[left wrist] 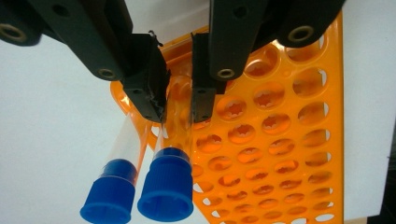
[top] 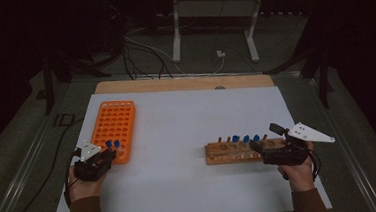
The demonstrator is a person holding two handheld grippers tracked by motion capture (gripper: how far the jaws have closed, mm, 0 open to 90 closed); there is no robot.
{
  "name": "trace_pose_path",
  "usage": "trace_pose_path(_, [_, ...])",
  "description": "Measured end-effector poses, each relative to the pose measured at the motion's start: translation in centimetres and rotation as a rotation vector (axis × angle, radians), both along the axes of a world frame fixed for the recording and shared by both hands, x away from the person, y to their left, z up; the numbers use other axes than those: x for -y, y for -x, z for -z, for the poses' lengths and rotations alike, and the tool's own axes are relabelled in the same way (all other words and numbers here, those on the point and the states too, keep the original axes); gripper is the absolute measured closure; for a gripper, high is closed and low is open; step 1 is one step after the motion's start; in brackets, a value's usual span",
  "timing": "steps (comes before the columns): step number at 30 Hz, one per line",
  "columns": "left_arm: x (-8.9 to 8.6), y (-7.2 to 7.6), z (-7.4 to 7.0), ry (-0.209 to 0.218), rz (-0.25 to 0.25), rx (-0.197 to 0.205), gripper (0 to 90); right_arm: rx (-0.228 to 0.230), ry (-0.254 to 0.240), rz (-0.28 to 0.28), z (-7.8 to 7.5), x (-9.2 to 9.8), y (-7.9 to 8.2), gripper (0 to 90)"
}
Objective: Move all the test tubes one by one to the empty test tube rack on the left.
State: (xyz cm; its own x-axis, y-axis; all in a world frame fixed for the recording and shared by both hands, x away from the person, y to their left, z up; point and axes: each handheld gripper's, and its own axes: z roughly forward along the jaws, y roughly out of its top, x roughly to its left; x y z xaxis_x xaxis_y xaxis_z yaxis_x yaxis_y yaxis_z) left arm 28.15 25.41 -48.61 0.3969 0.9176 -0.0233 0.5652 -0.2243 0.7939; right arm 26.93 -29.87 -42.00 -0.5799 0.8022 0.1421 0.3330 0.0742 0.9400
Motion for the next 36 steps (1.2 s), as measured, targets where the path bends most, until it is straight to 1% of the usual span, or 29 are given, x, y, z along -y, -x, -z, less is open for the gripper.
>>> trace_pose_path(2, [-0.3,0.1,-0.2,0.035,0.005,0.017,66.7,0.001,0.003,0.004,0.0,0.1,0.0,0.5])
trace_pose_path(5, [-0.8,0.6,-0.8,0.082,0.005,0.061,60.8,0.004,0.011,0.009,0.0,0.2,0.0,0.5])
trace_pose_path(9, [-1.3,1.1,-1.6,0.167,0.019,0.119,52.6,0.000,0.021,0.010,0.1,0.2,-0.1,0.6])
trace_pose_path(12, [-1.2,1.5,-2.2,0.213,0.013,0.173,41.9,-0.004,0.029,0.015,0.2,0.2,-0.2,0.6])
trace_pose_path(13, [-1.2,1.6,-2.4,0.217,0.010,0.189,38.0,-0.006,0.029,0.017,0.2,0.3,-0.2,0.5])
trace_pose_path(14, [-1.1,1.7,-2.6,0.211,0.003,0.203,34.1,-0.010,0.025,0.017,0.3,0.3,-0.3,0.6])
trace_pose_path(16, [-0.9,1.7,-2.8,0.216,-0.014,0.216,23.8,-0.023,0.024,0.020,0.3,0.5,-0.4,0.7])
trace_pose_path(19, [-0.6,1.7,-3.1,0.214,-0.026,0.232,15.5,-0.042,0.033,0.024,0.5,0.7,-0.5,2.6])
trace_pose_path(20, [-0.5,1.7,-3.2,0.217,-0.029,0.239,13.7,-0.047,0.037,0.023,0.6,0.8,-0.6,5.1])
trace_pose_path(23, [0.0,1.7,-3.5,0.225,-0.031,0.247,3.7,-0.066,0.057,0.013,1.0,0.8,-0.8,10.4])
trace_pose_path(24, [0.2,1.7,-3.6,0.223,-0.029,0.251,1.5,-0.072,0.062,0.010,1.2,0.9,-0.9,14.5])
trace_pose_path(26, [0.6,1.8,-3.7,0.219,-0.020,0.259,1.4,-0.080,0.071,0.016,1.5,0.9,-1.0,19.7])
trace_pose_path(27, [0.8,1.8,-3.8,0.213,-0.017,0.264,1.4,-0.076,0.084,0.016,1.6,0.9,-1.0,26.1])
trace_pose_path(29, [1.1,1.9,-4.0,0.205,-0.017,0.279,1.4,-0.063,0.108,0.004,1.8,0.9,-0.9,42.1])
trace_pose_path(31, [1.3,2.0,-4.2,0.205,-0.016,0.290,1.5,-0.060,0.125,0.003,2.0,0.9,-0.9,49.9])
trace_pose_path(32, [1.5,2.0,-4.3,0.204,-0.014,0.292,1.5,-0.065,0.125,-0.003,2.0,1.0,-0.9,53.6])
trace_pose_path(33, [1.6,2.0,-4.3,0.206,-0.011,0.293,1.5,-0.070,0.126,-0.018,2.2,1.0,-1.0,56.1])
trace_pose_path(36, [2.0,2.0,-4.4,0.199,-0.008,0.295,1.6,-0.088,0.143,-0.032,2.6,1.0,-1.1,62.4])
